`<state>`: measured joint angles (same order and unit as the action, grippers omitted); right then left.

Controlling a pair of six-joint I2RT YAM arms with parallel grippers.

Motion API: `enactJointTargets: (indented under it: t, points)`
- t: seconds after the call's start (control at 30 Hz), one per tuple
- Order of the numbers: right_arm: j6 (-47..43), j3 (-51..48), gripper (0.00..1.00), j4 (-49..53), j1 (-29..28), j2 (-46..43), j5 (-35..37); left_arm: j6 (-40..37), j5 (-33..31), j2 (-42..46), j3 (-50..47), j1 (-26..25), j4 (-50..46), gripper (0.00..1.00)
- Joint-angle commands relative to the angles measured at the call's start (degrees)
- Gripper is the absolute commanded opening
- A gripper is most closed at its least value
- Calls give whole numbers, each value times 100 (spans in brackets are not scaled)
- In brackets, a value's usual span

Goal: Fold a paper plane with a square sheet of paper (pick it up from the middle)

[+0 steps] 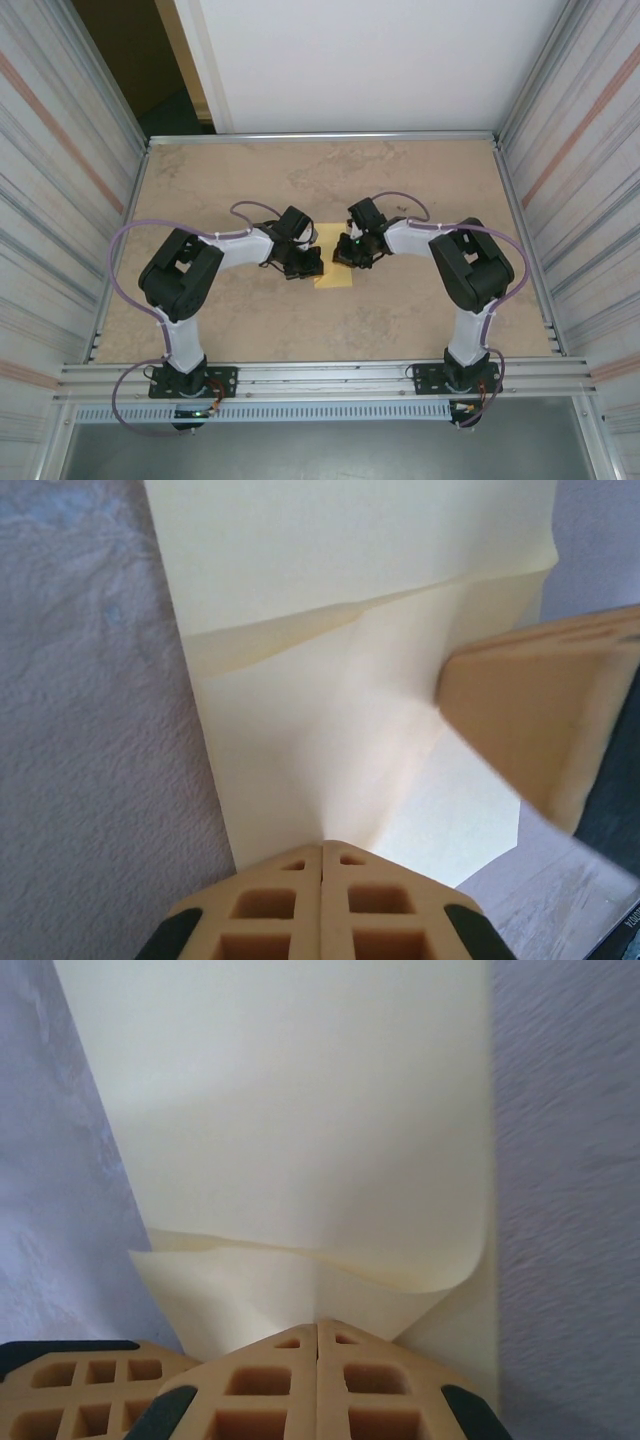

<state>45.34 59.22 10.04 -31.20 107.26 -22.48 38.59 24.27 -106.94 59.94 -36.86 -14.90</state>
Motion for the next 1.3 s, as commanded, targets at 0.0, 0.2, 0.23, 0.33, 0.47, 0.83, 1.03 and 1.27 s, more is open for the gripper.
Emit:
enactJointTargets:
  t: [0.0,0.2,0.23,0.33,0.47,0.83,1.03,1.27]
  points:
    - [-190,-165,2,-12,471,79,339,-17,-439,-376,-303,21,-849,5]
    - [-454,-99,2,-13,945,22,314,-33,-364,-370,-315,19,-770,5]
    - [-501,-97,2,-11,950,-101,314,-44,-358,-368,-301,21,-764,5]
    - [-682,-177,3,-68,859,-613,261,-78,-333,-347,-233,21,-762,5]
    - [-702,-295,3,-94,417,-991,227,-107,-327,-350,-176,17,-778,5]
    - [19,-208,0,-794,-264,-250,-325,-105,-311,-286,-158,20,-743,4]
    - [37,-138,0,-688,-306,-31,-301,-106,-313,-269,-141,16,-743,2]
    - [-78,-274,0,-650,-299,172,-376,-117,-294,-208,-97,16,-769,2]
